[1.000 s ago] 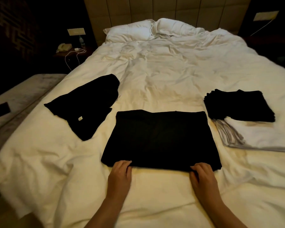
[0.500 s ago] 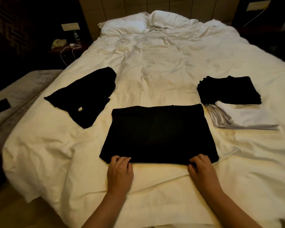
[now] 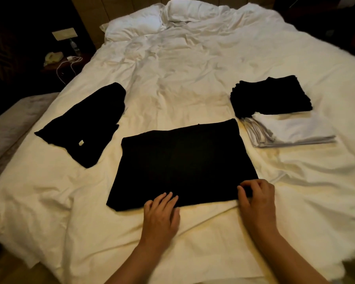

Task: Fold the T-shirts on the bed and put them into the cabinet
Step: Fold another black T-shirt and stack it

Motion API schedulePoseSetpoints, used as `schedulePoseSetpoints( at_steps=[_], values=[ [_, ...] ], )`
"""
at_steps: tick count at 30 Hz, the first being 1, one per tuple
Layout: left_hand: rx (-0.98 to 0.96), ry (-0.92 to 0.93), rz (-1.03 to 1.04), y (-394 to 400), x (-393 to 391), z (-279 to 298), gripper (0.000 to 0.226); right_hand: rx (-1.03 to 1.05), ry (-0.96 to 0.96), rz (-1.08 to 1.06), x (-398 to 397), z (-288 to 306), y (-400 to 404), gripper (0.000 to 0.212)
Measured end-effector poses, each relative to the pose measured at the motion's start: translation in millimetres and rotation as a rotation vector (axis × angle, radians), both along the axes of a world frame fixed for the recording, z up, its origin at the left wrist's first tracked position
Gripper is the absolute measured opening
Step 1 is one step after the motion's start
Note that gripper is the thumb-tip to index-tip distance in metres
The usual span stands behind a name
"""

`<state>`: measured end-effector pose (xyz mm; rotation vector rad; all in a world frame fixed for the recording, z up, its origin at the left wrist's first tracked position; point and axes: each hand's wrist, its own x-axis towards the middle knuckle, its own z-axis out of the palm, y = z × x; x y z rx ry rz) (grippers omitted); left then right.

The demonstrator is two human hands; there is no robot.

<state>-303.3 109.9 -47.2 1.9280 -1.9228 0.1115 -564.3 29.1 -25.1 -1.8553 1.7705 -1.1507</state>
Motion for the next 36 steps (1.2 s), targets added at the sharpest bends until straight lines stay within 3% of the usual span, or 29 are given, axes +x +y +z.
schedulePoseSetpoints(
  at_steps=[5, 8, 14, 18, 26, 31, 36],
  values=[
    [0.030, 0.014, -0.144, -28.9, -36.2, 3.3, 0.039, 0.140, -0.008, -0.058, -10.6, 3.9, -5.9, 0.042],
    [0.080, 0.039, -0.243, -49.9, -60.0, 6.0, 0.041, 0.281, -0.158, -0.087, -15.7, 11.0, -7.0, 0.051],
    [0.235, 0.070, -0.375, -93.3, -100.1, 20.0, 0.058, 0.479, -0.402, -0.038, -29.0, 13.8, -16.6, 0.036],
    [0.244, 0.140, -0.383, -130.6, -109.7, 27.1, 0.050, 0.511, -0.408, -0.050, -41.9, 14.6, -25.7, 0.012],
    [0.209, 0.217, -0.315, -232.7, -117.3, 42.1, 0.031, 0.548, -0.307, 0.067, -48.0, 8.2, -28.3, 0.016],
    [0.402, 0.183, -0.201, -294.7, -120.8, 51.2, 0.041, 0.548, -0.442, 0.007, -49.9, 7.4, -28.4, 0.031],
    [0.537, -0.008, -0.113, -332.7, -126.0, 50.1, 0.063, 0.604, -0.604, -0.003, -51.0, 9.6, -26.5, 0.029]
  ],
)
